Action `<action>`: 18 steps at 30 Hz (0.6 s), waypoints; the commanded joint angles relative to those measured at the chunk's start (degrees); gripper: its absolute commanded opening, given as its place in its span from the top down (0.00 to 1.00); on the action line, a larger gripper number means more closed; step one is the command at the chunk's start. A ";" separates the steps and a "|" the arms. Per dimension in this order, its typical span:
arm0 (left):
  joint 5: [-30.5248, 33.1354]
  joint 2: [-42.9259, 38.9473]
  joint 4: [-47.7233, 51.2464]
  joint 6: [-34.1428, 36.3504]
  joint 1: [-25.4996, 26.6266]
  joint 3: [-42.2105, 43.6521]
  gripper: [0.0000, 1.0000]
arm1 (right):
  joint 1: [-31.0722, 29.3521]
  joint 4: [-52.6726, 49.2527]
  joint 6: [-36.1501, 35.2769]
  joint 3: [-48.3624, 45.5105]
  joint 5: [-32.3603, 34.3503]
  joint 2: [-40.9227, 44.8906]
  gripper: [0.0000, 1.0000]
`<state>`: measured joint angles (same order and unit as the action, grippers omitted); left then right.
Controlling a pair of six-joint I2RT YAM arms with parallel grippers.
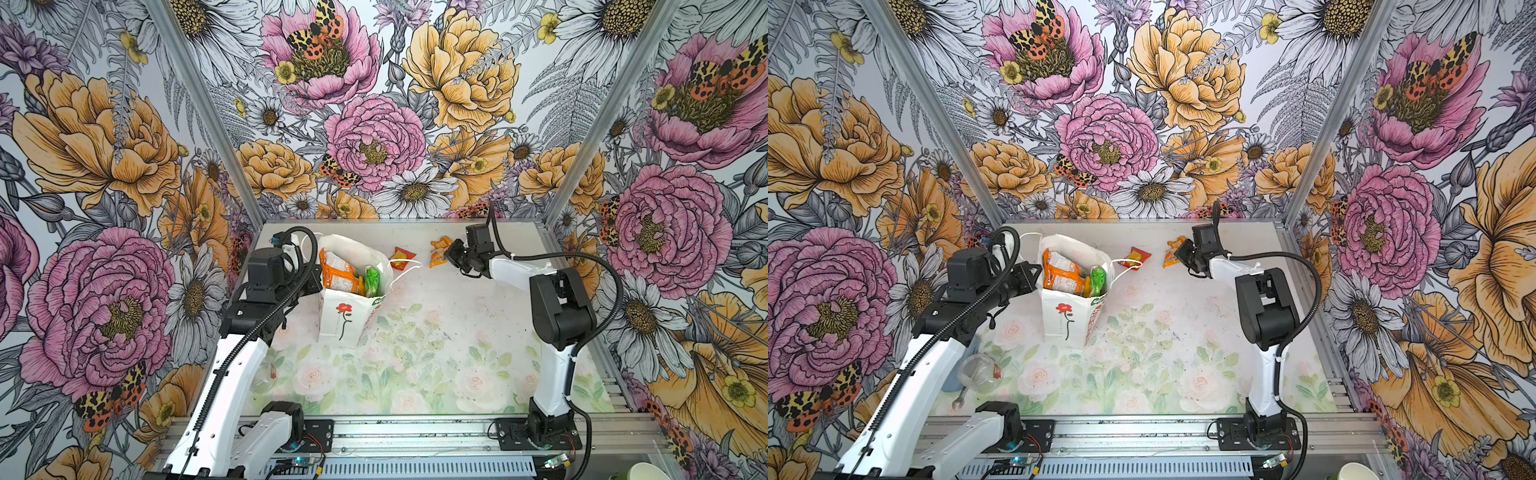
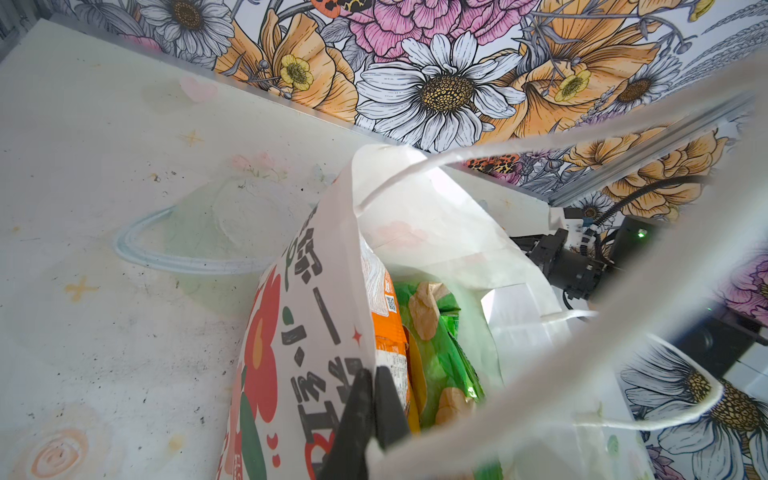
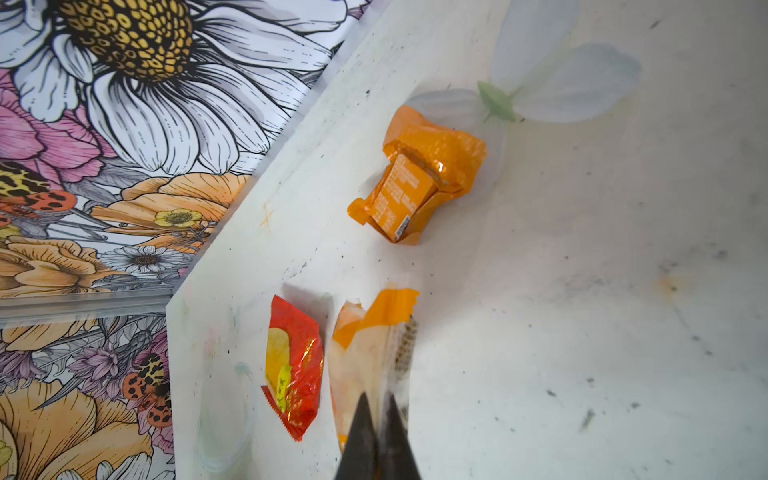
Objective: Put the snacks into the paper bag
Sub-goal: 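Lift the yellow wafer pack with the right gripper and carry it over the paper bag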
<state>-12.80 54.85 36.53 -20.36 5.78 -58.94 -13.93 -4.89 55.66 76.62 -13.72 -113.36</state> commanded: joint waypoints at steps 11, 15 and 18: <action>-0.03 -1.23 -1.36 0.85 -0.69 -0.76 0.92 | -2.14 -6.25 -5.61 -6.22 -0.01 18.08 0.96; -0.02 -1.32 -1.43 0.75 -0.60 -0.79 0.93 | -2.90 -8.58 -6.24 -6.57 0.35 22.99 0.96; -0.04 -1.32 -1.44 0.76 -0.52 -0.75 0.92 | -3.58 -10.38 -6.84 -5.64 1.08 26.25 0.96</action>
<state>-12.80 54.74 36.60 -20.38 5.34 -58.94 -16.88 -12.78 50.61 70.32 -13.96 -90.50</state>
